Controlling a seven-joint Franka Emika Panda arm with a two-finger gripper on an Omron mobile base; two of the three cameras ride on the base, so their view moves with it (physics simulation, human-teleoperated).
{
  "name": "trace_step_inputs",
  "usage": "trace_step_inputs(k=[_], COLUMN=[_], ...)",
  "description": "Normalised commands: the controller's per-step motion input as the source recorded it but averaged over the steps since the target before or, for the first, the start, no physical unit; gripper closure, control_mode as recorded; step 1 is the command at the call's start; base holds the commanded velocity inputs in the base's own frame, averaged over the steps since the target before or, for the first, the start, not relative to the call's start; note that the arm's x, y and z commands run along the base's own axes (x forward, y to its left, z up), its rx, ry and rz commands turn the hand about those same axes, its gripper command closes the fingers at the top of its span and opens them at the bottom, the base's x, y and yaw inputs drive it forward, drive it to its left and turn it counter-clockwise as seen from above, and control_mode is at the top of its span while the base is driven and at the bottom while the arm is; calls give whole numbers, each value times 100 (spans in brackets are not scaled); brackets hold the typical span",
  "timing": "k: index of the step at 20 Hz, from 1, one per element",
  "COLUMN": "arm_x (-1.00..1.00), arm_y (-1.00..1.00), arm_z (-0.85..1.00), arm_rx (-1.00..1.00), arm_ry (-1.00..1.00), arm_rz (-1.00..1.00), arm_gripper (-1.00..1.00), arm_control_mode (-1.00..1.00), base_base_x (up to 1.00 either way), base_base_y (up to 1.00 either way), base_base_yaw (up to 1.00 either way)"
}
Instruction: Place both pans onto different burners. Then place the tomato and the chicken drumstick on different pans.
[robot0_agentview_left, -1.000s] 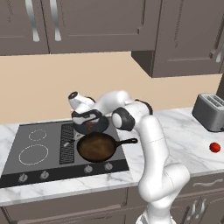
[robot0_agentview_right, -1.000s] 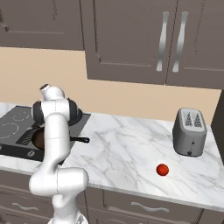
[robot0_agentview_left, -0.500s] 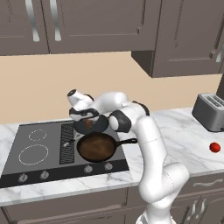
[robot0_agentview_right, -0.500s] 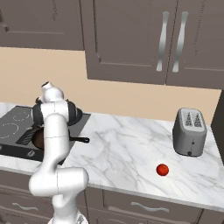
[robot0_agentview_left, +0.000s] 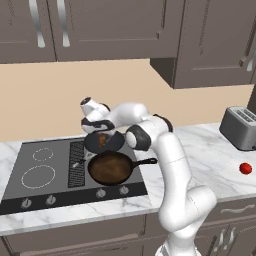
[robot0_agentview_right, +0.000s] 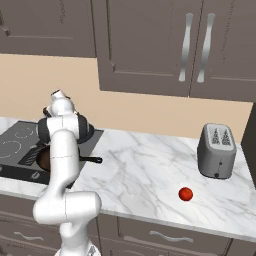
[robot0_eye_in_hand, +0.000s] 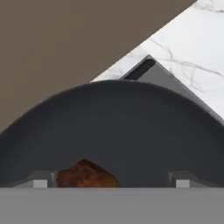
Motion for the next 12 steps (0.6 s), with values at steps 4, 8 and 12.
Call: trace_step_inputs(k=[4, 8, 12], arm_x=[0, -4, -17], arm_y=[-11, -7, -5], arm_z=[48, 52, 46], arm_rx=[8, 8, 7], arm_ry=[0, 0, 0], arm_rz=[-7, -4, -3], arm_gripper=[-100, -100, -100], arm_control_mode=[-100, -100, -100], base_base_x=[0, 0, 0], base_base_y=[0, 0, 0], base_base_yaw=[0, 0, 0])
